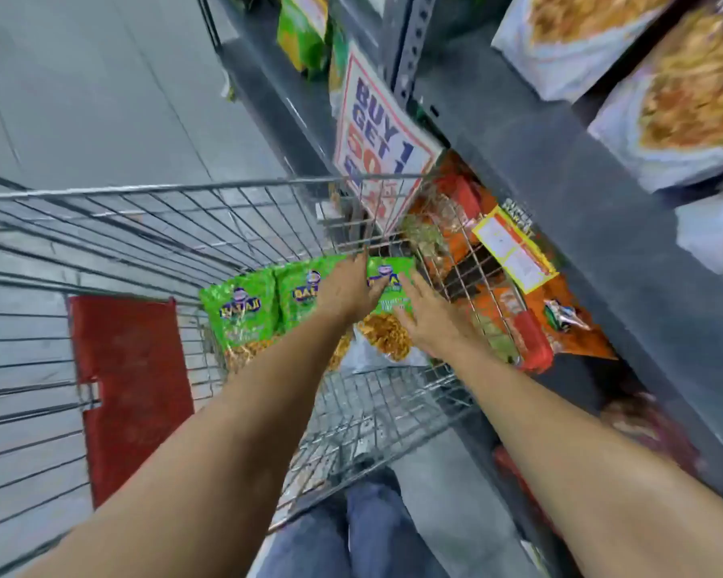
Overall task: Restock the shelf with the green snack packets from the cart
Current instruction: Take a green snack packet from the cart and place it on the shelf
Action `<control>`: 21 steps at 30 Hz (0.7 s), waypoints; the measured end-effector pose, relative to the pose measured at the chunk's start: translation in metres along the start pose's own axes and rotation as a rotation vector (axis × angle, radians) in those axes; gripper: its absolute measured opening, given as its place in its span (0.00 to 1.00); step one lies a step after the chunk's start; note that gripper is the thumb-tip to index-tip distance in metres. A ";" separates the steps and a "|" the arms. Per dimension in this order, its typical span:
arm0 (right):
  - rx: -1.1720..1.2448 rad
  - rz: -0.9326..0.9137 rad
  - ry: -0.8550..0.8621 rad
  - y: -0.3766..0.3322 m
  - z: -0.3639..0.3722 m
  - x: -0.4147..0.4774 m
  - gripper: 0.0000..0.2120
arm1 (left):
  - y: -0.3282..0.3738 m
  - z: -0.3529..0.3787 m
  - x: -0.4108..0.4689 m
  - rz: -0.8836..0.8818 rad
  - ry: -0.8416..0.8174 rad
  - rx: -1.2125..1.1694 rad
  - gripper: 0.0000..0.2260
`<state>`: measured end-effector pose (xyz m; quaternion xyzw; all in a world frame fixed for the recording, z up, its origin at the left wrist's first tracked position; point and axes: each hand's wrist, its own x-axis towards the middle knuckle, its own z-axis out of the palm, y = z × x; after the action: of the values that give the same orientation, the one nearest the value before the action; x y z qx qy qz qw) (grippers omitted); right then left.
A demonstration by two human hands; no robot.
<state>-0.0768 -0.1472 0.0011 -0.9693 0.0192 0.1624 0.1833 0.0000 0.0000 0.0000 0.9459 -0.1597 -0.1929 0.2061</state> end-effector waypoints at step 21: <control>0.598 0.852 -0.732 0.077 0.074 0.059 0.49 | -0.040 0.097 0.080 -0.669 -0.174 -0.674 0.37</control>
<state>-0.0506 -0.1910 -0.1096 -0.6654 0.3840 0.5294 0.3599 0.0366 -0.0278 -0.1235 0.8063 0.2079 -0.3679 0.4139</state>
